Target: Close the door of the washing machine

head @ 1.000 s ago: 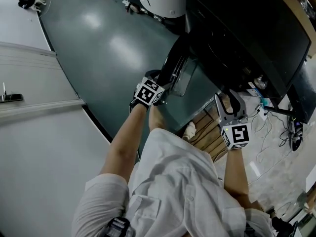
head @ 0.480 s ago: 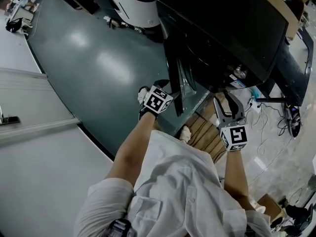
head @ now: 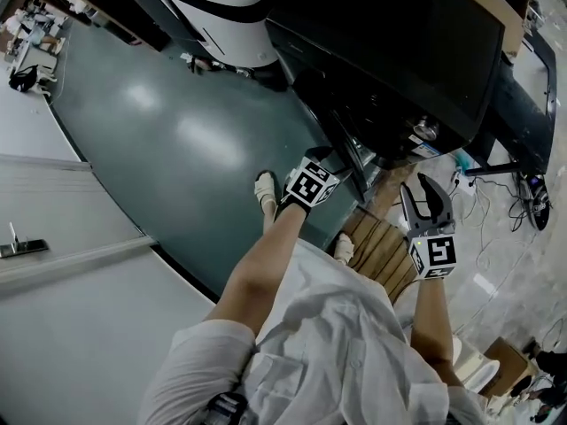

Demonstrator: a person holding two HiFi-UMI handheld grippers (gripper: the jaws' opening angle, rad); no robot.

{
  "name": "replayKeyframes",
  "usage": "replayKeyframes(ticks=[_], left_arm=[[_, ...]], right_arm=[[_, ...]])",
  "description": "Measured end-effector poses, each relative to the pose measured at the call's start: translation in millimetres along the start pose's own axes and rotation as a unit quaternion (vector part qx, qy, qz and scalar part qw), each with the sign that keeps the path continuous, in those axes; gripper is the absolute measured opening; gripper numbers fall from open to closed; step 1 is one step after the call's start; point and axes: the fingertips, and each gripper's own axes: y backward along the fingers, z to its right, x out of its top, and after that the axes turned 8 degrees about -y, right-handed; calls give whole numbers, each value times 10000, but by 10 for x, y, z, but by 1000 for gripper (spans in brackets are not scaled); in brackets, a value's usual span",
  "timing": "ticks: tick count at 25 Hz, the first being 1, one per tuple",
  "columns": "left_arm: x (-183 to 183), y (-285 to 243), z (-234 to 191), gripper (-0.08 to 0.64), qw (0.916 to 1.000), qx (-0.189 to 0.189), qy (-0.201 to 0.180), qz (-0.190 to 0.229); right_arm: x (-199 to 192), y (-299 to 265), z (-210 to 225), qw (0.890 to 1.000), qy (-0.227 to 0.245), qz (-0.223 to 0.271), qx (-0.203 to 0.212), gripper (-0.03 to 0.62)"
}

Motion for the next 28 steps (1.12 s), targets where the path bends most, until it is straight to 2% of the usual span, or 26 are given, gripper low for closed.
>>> replayKeyframes(ticks=[11, 16, 25, 28], left_arm=[[292, -342, 21, 307, 9995, -7, -264, 176], [446, -484, -12, 307, 9990, 93, -293, 328], [641, -728, -75, 307, 9983, 391, -124, 424], [676, -798, -109, 307, 9977, 496, -195, 425]], right_arm=[[208, -6, 559, 9982, 186, 131, -546, 176], [340, -69, 839, 9962, 78, 232, -840, 176], [445, -121, 963, 9948, -10, 369, -946, 176], [469, -115, 971, 9945, -28, 401, -965, 176]])
